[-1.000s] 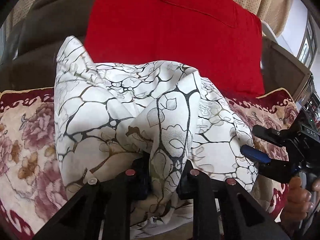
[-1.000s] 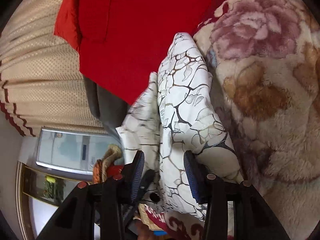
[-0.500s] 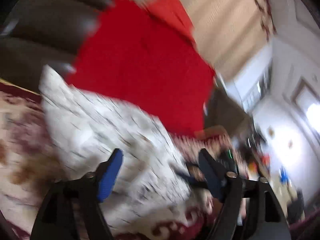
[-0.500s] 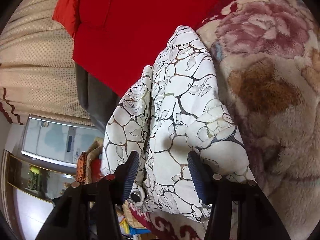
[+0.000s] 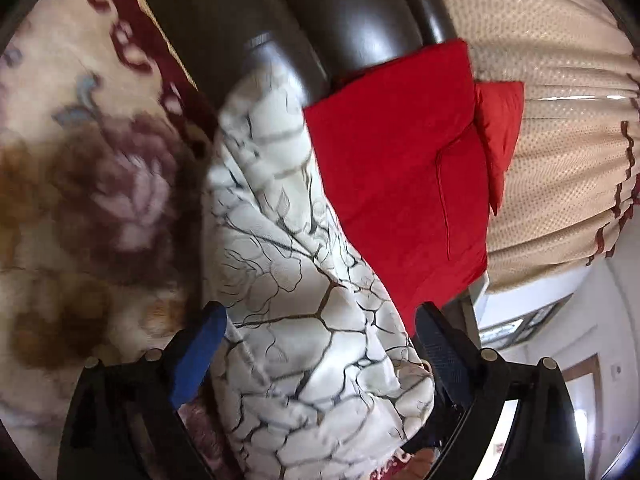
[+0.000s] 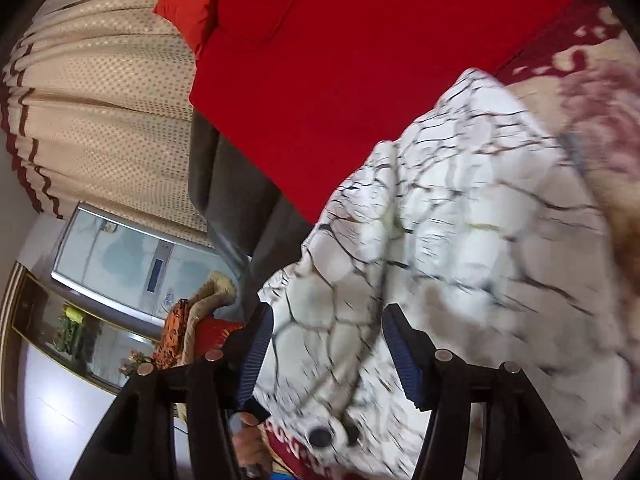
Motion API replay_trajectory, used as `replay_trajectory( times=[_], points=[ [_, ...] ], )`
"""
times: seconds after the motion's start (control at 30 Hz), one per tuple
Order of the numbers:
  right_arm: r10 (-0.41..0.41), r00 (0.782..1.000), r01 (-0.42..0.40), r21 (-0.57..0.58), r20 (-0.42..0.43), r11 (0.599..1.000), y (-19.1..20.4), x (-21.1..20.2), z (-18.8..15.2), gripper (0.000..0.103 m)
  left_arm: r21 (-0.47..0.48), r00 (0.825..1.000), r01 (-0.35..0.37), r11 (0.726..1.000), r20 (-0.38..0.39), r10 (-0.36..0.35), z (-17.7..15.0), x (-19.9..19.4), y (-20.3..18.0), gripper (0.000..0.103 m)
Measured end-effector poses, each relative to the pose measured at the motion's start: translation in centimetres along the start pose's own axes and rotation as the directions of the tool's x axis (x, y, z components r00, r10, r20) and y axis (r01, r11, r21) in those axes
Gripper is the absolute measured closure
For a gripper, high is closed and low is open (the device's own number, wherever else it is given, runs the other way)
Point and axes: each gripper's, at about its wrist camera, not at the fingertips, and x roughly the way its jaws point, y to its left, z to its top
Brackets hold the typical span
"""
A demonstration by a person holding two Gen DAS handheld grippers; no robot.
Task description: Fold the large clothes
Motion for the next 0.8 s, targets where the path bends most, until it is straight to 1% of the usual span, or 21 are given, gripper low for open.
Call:
replay_trajectory(
  times=[0.07, 0.1, 0.13, 0.17, 0.2, 0.23, 0.27, 0.3, 0.33, 0.4, 0.43, 0.47, 0.5, 0.53, 0.57, 0.63, 0.67, 0.7, 0.73, 0.77, 0.8],
  points=[
    [-0.023, 1.000, 0.023, 0.018, -0.003, 1.000, 0.2, 2.0, 0.6, 0.031, 0.018, 1.000, -0.005, 1.000, 0.016, 0.005, -0.2, 0.6, -0.2, 0.011],
    [-0.029, 1.000, 0.029, 0.033, -0.002, 0.999, 0.0, 3.0, 0.8, 0.031, 0.054, 0.999, -0.028, 0.998, 0.021, 0.027, -0.3, 1.1, -0.5, 0.030],
    [-0.029, 1.000, 0.029, 0.043, -0.008, 0.999, -0.1, 4.0, 1.0, 0.031, 0.099, 0.997, -0.075, 0.992, 0.000, 0.075, -0.3, 1.9, -0.9, 0.046],
    [-0.047, 0.999, 0.049, 0.053, -0.026, 0.997, -0.3, 5.4, 1.2, 0.031, 0.113, 0.996, -0.090, 0.989, -0.017, 0.092, 0.2, 2.7, -0.6, 0.066],
    [-0.061, 0.997, 0.063, 0.061, -0.040, 0.996, -0.6, 6.4, 1.3, 0.031, 0.119, 0.996, -0.083, 0.989, -0.033, 0.087, 0.2, 3.3, -0.6, 0.071],
    [-0.059, 0.997, 0.063, 0.072, -0.056, 0.995, -1.1, 7.7, 1.3, 0.033, 0.129, 0.996, -0.084, 0.988, -0.028, 0.088, 0.0, 3.4, -0.9, 0.074],
    [-0.047, 0.997, 0.051, 0.075, -0.057, 0.996, -1.3, 8.2, 1.3, 0.061, 0.151, 0.995, -0.091, 0.984, -0.021, 0.096, -0.2, 3.4, -1.5, 0.078],
    [-0.039, 0.998, 0.043, 0.066, -0.056, 0.997, -1.4, 8.9, 1.2, 0.079, 0.202, 0.994, -0.099, 0.974, -0.015, 0.104, -0.6, 3.4, -2.9, 0.080],
    [-0.057, 0.996, 0.061, 0.054, -0.064, 0.997, -1.4, 9.2, 1.1, 0.088, 0.245, 0.994, -0.098, 0.965, -0.019, 0.105, -0.9, 3.7, -4.2, 0.081],
    [-0.062, 0.997, 0.063, 0.022, -0.045, 0.998, -1.1, 8.6, 0.9, 0.093, 0.316, 0.994, -0.089, 0.944, -0.034, 0.105, -1.7, 4.5, -6.9, 0.084],
    [-0.052, 0.998, 0.052, 0.009, -0.028, 0.999, -0.8, 7.8, 1.0, 0.094, 0.365, 0.994, -0.067, 0.929, -0.054, 0.093, -2.6, 5.3, -8.7, 0.089],
    [-0.036, 0.999, 0.036, 0.004, -0.006, 0.999, -0.4, 6.9, 1.0, 0.095, 0.390, 0.994, -0.020, 0.921, -0.094, 0.061, -3.3, 6.1, -10.0, 0.103],
    [-0.013, 1.000, 0.013, 0.004, 0.022, 1.000, -0.3, 5.7, 1.2, 0.095, 0.435, 0.986, 0.034, 0.900, -0.164, 0.042, -4.9, 7.9, -12.4, 0.103],
    [0.002, 0.999, -0.002, 0.006, 0.048, 1.000, -0.3, 4.2, 1.3, 0.097, 0.477, 0.977, 0.049, 0.878, -0.206, 0.058, -6.0, 9.5, -13.9, 0.103],
    [0.007, 0.998, -0.007, 0.011, 0.066, 1.000, -0.5, 2.9, 1.3, 0.097, 0.554, 0.960, 0.033, 0.832, -0.250, 0.129, -8.2, 12.2, -16.1, 0.103],
    [0.015, 0.998, -0.018, 0.044, 0.065, 0.999, -1.8, 0.4, 1.3, 0.097, 0.615, 0.928, 0.019, 0.788, -0.304, 0.215, -10.6, 16.6, -17.7, 0.103],
    [-0.005, 0.998, 0.002, 0.054, 0.064, 0.999, -2.2, -0.2, 1.3, 0.097, 0.622, 0.919, -0.001, 0.783, -0.308, 0.246, -11.2, 18.1, -17.7, 0.103],
    [-0.047, 0.997, 0.043, 0.069, 0.061, 0.997, -3.1, -0.8, 1.2, 0.097, 0.576, 0.908, 0.003, 0.817, -0.344, 0.239, -11.6, 19.3, -17.1, 0.103],
    [-0.083, 0.996, 0.079, 0.093, 0.041, 0.993, -4.4, -1.0, 1.1, 0.097, 0.529, 0.906, 0.031, 0.848, -0.374, 0.200, -11.7, 19.2, -16.7, 0.103],
    [-0.082, 0.997, 0.082, 0.134, -0.005, 0.988, -6.1, -0.5, 1.2, 0.100, 0.522, 0.913, 0.049, 0.852, -0.370, 0.174, -11.8, 18.4, -16.8, 0.103],
    [-0.070, 0.997, 0.075, 0.166, -0.031, 0.983, -7.3, -0.2, 1.3, 0.101, 0.539, 0.923, 0.048, 0.841, -0.345, 0.169, -12.3, 16.7, -17.0, 0.103]
  ],
)
